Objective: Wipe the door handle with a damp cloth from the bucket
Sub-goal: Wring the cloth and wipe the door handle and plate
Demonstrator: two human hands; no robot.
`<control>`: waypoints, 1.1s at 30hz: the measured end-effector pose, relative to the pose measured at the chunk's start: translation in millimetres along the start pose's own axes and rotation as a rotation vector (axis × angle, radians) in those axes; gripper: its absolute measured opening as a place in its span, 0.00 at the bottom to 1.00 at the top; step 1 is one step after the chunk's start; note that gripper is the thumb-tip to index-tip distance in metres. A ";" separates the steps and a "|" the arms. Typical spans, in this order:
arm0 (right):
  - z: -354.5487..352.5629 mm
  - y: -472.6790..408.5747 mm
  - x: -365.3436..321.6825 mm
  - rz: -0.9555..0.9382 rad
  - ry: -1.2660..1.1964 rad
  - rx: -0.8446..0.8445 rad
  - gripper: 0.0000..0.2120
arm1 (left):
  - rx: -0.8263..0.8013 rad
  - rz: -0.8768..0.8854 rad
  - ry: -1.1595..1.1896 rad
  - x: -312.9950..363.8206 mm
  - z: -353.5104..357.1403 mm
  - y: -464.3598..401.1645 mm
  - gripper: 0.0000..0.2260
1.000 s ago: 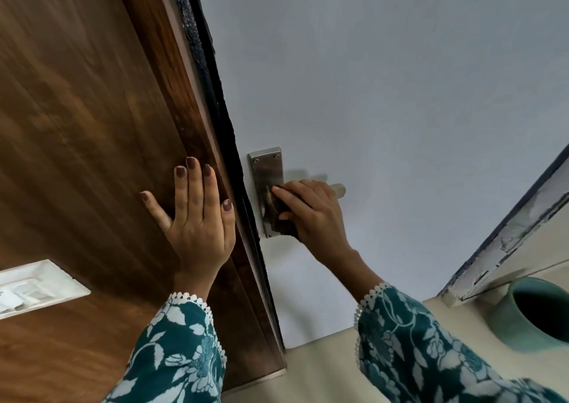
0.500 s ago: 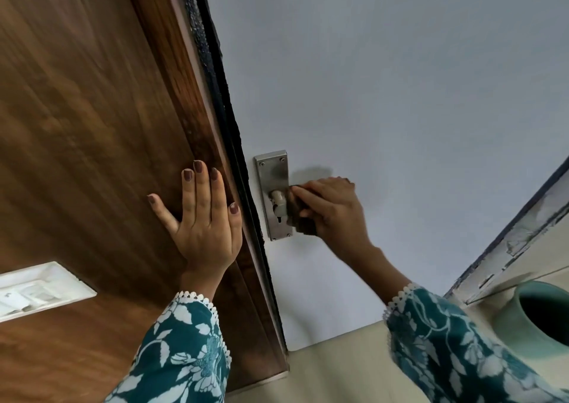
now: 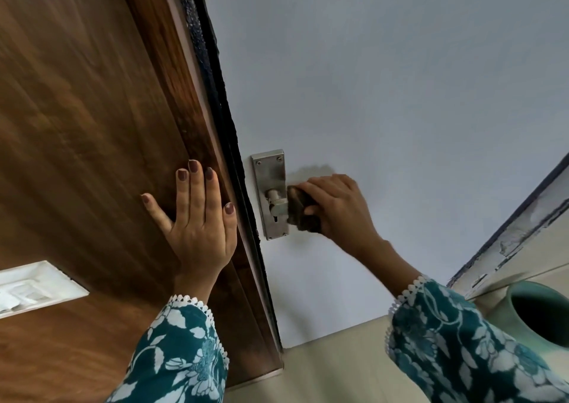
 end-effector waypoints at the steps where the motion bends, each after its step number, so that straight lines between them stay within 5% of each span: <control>1: -5.2 2.1 10.1 0.018 -0.009 -0.010 0.18 | 0.002 0.001 0.000 -0.1 0.4 0.0 0.25; 19: 13.2 1.6 -15.2 -0.003 -0.103 0.152 0.14 | 0.013 0.001 0.006 0.7 1.4 -0.3 0.25; 28: 9.9 22.5 21.9 0.309 -0.378 0.263 0.15 | 0.015 0.002 -0.002 1.2 0.8 -0.6 0.26; 33: 16.5 36.0 7.9 0.687 -0.832 0.413 0.19 | 0.024 0.005 0.001 0.8 2.1 -0.3 0.25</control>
Point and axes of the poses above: each hand's wrist, its own y-axis away from the middle knuckle, its own z-axis out of the palm, x = y × z, the point moved 1 cm from there along -y, towards the middle knuckle
